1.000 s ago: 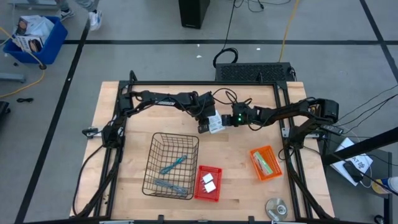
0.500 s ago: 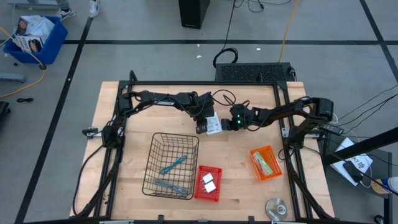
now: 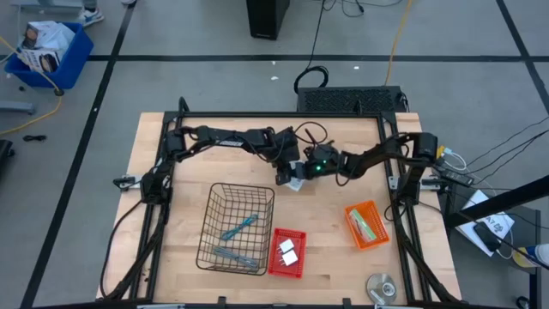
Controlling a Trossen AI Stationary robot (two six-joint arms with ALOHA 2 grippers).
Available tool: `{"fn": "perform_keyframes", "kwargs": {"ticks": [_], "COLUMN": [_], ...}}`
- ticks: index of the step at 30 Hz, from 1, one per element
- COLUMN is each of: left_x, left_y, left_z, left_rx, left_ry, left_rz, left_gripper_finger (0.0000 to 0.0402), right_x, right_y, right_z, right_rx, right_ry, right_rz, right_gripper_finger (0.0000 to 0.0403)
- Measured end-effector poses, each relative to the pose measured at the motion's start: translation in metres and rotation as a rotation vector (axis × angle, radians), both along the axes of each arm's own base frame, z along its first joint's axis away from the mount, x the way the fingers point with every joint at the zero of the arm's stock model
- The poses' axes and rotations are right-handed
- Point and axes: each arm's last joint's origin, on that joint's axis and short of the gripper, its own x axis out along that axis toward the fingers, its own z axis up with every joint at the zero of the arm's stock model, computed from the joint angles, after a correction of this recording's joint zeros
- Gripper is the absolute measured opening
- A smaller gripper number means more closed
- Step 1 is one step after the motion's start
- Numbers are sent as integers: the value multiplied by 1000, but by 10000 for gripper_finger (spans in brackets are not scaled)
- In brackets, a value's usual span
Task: Pick and place items into bin
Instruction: Put the card reader box into the orange basket
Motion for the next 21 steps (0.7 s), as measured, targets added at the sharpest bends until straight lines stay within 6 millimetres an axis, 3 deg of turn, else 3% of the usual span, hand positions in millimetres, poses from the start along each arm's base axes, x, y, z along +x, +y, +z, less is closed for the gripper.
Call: {"fn": "perform_keyframes", "kwargs": {"ticks": [7,11,17,21], "left_x": [-3,-7,-10,-13], "left_y": [0,-1,-9,-9], "left_z": [22,35,51,49], "left_rx": [23,94,235,266], "left_ry": [-32,-30,1,49], "left_rz": [27,47,61,62], "left_gripper_finger": [30,30,30,30], "right_x": [-5,-13,-27,-27], "right_y": [1,9,24,30], "right_z": [23,35,32,29], "right_rx": [-35,-71,-87,-64], "right_ry": [-31,55,262,293], "right_rz": [3,-30,-132,-137], "right_gripper_finger": [91,90,78,72]}}
